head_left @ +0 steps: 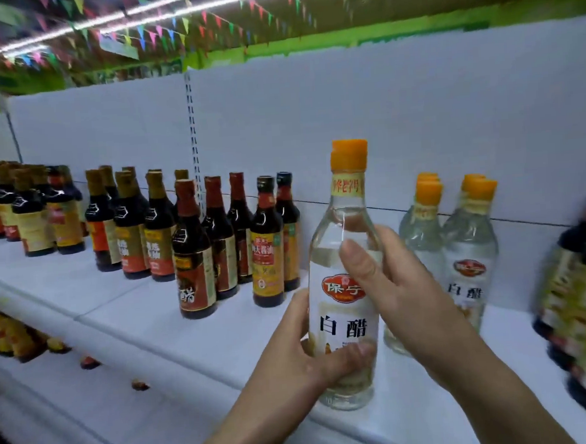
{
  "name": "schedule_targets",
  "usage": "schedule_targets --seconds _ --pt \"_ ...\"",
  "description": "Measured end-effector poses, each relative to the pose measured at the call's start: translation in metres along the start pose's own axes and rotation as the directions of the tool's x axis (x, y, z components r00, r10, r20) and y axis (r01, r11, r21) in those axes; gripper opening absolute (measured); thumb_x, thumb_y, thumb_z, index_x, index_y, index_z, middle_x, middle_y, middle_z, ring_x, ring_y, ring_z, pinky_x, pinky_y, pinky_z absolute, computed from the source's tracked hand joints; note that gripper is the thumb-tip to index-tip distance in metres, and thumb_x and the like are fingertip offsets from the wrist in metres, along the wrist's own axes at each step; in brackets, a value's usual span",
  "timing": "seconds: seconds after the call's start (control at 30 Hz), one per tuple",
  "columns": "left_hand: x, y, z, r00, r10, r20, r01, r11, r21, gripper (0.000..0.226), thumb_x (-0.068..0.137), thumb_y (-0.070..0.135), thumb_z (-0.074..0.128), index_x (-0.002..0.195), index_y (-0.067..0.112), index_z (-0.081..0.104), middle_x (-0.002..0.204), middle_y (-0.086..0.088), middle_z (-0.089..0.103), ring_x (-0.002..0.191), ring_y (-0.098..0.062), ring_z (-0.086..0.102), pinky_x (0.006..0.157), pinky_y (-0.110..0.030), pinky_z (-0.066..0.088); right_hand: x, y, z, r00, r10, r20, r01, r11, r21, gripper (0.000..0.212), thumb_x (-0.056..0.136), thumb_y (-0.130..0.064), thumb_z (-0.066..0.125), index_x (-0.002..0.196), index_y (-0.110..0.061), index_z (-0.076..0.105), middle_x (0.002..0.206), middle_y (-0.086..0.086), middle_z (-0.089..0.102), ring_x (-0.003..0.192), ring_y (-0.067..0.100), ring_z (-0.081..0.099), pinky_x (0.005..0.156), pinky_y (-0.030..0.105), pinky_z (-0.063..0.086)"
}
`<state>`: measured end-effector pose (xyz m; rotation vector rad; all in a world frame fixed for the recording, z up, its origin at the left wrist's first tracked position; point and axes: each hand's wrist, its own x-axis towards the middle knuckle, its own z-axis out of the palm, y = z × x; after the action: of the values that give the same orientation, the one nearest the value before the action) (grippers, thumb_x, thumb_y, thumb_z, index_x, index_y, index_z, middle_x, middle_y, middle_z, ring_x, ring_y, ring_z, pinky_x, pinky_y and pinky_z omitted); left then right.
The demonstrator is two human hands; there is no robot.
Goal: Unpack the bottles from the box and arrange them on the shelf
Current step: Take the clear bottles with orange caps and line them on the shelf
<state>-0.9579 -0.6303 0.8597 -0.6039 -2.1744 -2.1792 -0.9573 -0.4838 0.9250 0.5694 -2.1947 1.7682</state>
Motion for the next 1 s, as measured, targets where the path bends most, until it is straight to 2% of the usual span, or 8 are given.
schedule_targets --seconds 0.13,0.3,0.47,0.53,0.63,0.7,0.83,1.0 --pt "0.021 -0.008 0.023 0.995 -0.01 0.095 0.011 1.0 -0.01 0.051 0.086 0.015 0.081 0.125 0.037 0.056 0.115 0.006 0.076 0.106 -0.015 0.073 0.093 -0.036 0.059 -0.007 0.005 -0.02 0.989 0.04 -0.144 -0.057 0.992 -0.112 0.067 0.064 -0.072 0.065 0.123 -0.046 0.049 0.1 -0.022 0.075 0.092 0.001 0.074 0.09 0.041 0.059" --pt "0.04 -0.012 0.055 0.981 -0.025 0.193 0.032 0.999 -0.03 0.049 0.084 0.019 0.083 0.121 0.035 0.057 0.107 0.005 0.076 0.099 -0.013 0.074 0.088 -0.034 0.062 -0.017 0.01 -0.048 0.952 0.096 -0.291 -0.143 0.979 -0.145 0.075 0.062 -0.06 0.073 0.129 -0.041 0.045 0.103 -0.014 0.075 0.089 0.004 0.075 0.084 0.036 0.062" --pt "0.053 -0.017 0.085 0.959 -0.048 0.278 0.069 0.996 -0.063 0.048 0.082 0.016 0.084 0.12 0.032 0.059 0.104 0.006 0.077 0.096 -0.01 0.075 0.083 -0.029 0.061 -0.028 0.022 -0.073 0.919 0.085 -0.384 -0.135 0.985 -0.106 0.058 0.076 -0.053 0.075 0.128 -0.038 0.053 0.116 -0.01 0.074 0.104 0.01 0.074 0.094 0.045 0.059" --pt "0.058 -0.02 0.093 0.948 -0.041 0.317 0.06 0.997 -0.051 0.05 0.082 0.018 0.084 0.123 0.033 0.059 0.107 0.007 0.077 0.099 -0.01 0.074 0.089 -0.033 0.061 -0.03 0.027 -0.08 0.911 0.073 -0.405 -0.119 0.989 -0.091 0.057 0.079 -0.051 0.076 0.129 -0.035 0.054 0.118 -0.011 0.073 0.106 0.01 0.073 0.093 0.043 0.059" --pt "0.064 -0.023 0.098 0.939 -0.036 0.343 0.046 0.999 -0.021 0.05 0.083 0.016 0.083 0.123 0.034 0.059 0.106 0.009 0.077 0.095 -0.004 0.074 0.081 -0.023 0.06 -0.033 0.035 -0.087 0.904 0.049 -0.425 -0.094 0.992 -0.087 0.052 0.082 -0.041 0.074 0.13 -0.033 0.056 0.114 -0.015 0.074 0.105 0.007 0.073 0.088 0.037 0.06" --pt "0.066 -0.027 0.098 0.944 -0.032 0.329 0.025 0.999 0.025 0.055 0.08 0.022 0.084 0.123 0.04 0.056 0.109 0.014 0.074 0.096 0.002 0.071 0.081 -0.018 0.057 -0.035 0.041 -0.093 0.899 0.032 -0.437 -0.086 0.991 -0.104 0.049 0.084 -0.039 0.073 0.13 -0.033 0.057 0.114 -0.015 0.073 0.105 0.008 0.072 0.086 0.036 0.059" --pt "0.073 -0.037 0.087 0.971 -0.018 0.236 -0.019 0.988 0.151 0.074 0.067 0.053 0.085 0.127 0.052 0.042 0.12 0.018 0.06 0.11 0.0 0.061 0.098 -0.031 0.055 -0.032 0.051 -0.1 0.887 0.004 -0.462 -0.081 0.986 -0.147 0.046 0.085 -0.036 0.072 0.128 -0.031 0.056 0.114 -0.012 0.073 0.103 0.007 0.072 0.082 0.032 0.061" --pt "0.087 -0.04 0.074 0.995 0.026 0.092 -0.044 0.98 0.192 0.052 0.083 0.039 0.08 0.116 0.046 0.04 0.105 0.011 0.059 0.089 0.008 0.061 0.079 -0.023 0.057 -0.022 0.064 -0.11 0.885 0.015 -0.466 -0.081 0.989 -0.122 0.046 0.089 -0.032 0.071 0.132 -0.03 0.054 0.122 -0.006 0.071 0.11 0.01 0.071 0.089 0.038 0.06"
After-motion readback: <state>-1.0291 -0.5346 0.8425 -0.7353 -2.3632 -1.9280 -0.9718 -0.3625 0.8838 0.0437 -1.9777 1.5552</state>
